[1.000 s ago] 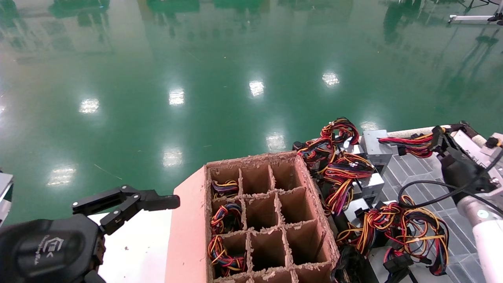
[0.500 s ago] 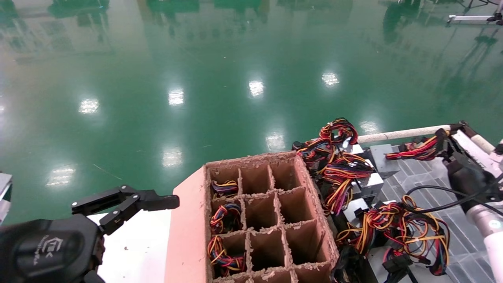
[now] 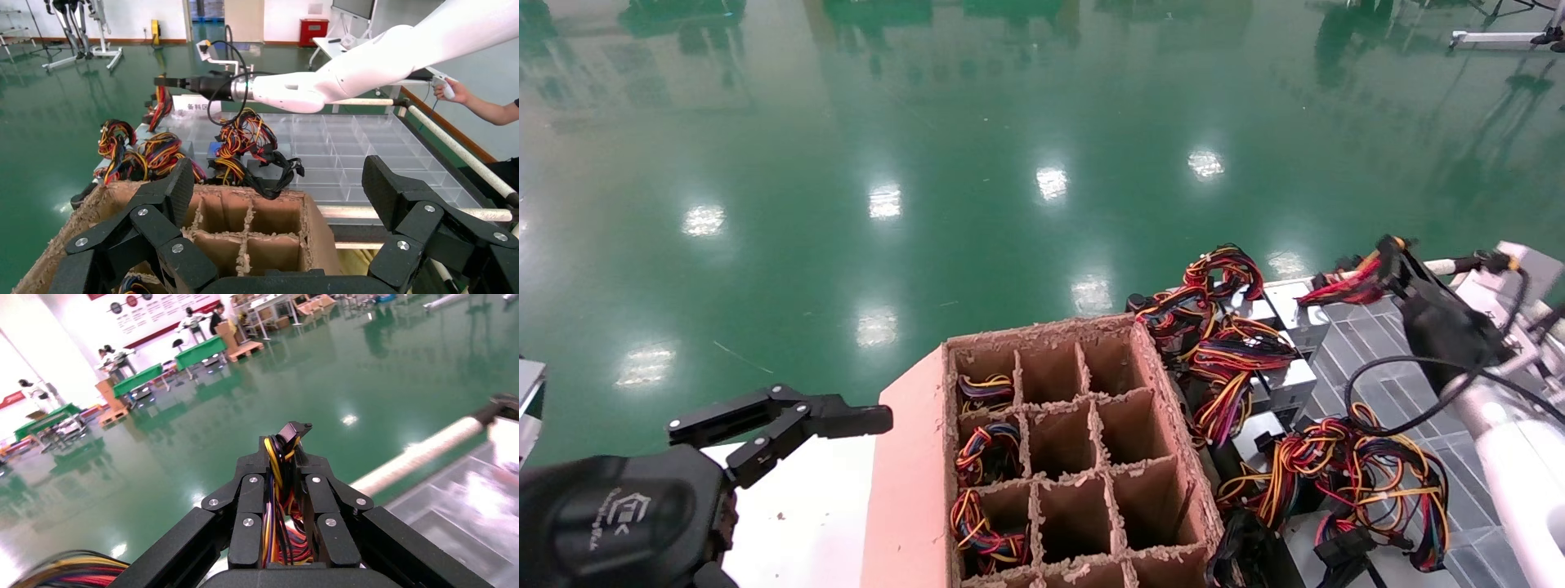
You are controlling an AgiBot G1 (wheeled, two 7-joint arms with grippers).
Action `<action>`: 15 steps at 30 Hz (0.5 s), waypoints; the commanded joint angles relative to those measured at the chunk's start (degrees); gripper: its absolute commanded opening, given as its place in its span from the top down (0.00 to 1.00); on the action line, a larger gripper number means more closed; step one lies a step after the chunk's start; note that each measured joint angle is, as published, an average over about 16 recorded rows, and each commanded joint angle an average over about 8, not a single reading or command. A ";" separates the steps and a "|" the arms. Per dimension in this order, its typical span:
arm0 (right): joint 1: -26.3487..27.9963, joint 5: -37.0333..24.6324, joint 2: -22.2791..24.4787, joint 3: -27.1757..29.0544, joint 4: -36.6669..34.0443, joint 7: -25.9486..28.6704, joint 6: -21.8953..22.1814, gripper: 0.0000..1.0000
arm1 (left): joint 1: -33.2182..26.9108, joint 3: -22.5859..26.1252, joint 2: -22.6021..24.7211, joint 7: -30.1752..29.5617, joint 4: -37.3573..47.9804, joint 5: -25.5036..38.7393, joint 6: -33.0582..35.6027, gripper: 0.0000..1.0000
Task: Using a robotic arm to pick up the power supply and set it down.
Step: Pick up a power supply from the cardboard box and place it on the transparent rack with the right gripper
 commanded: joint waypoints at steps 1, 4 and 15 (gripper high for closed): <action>0.89 -0.57 -0.53 -0.40 0.14 -0.13 0.51 0.22 | 0.00 0.00 0.00 0.00 0.00 0.00 0.00 0.00; 1.20 -0.87 -0.75 -0.60 0.14 -0.16 0.72 0.00 | 0.01 0.00 0.00 0.00 0.01 -0.01 -0.01 0.00; 1.06 -0.77 -0.65 -0.51 0.11 -0.15 0.82 0.00 | 0.01 0.00 0.00 0.01 0.01 -0.01 -0.01 0.00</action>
